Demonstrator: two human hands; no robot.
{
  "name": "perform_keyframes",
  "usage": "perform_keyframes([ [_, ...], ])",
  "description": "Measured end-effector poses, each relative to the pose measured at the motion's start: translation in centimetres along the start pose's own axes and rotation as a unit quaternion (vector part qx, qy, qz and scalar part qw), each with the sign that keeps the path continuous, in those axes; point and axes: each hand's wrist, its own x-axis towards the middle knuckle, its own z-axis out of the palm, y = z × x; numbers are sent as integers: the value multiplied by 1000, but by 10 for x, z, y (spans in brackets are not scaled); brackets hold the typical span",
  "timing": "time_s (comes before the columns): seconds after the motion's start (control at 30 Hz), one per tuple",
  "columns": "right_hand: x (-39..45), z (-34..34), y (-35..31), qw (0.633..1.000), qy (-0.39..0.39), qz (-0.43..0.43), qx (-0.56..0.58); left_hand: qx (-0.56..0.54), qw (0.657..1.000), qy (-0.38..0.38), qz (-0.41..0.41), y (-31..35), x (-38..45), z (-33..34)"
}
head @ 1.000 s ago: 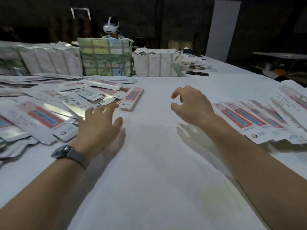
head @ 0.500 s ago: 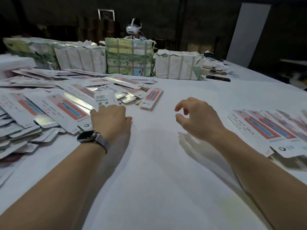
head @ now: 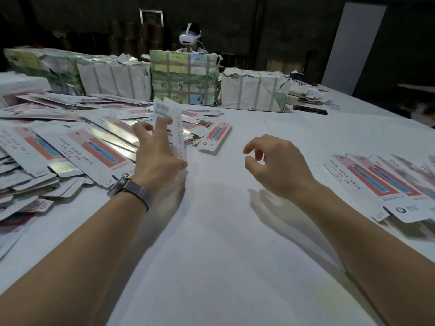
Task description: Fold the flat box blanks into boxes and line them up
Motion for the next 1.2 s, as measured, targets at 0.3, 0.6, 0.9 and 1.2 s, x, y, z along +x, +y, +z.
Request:
perform_keyframes([
  [0.3, 9, -13, -9, 919, 65, 91, 378, -396, 883, -251, 23, 59, -45, 6],
  [0.6, 8, -21, -14, 827, -17, 27, 562, -352, 880, -318, -4, 66, -59, 8],
  [0.9, 11, -28, -23, 841, -36, 65, 536, -419, 850, -318, 5, 68, -60, 7],
  [1.2, 8, -32, -22, 815, -17, 82, 574, -380, 880, -284, 39, 68, -64, 11],
])
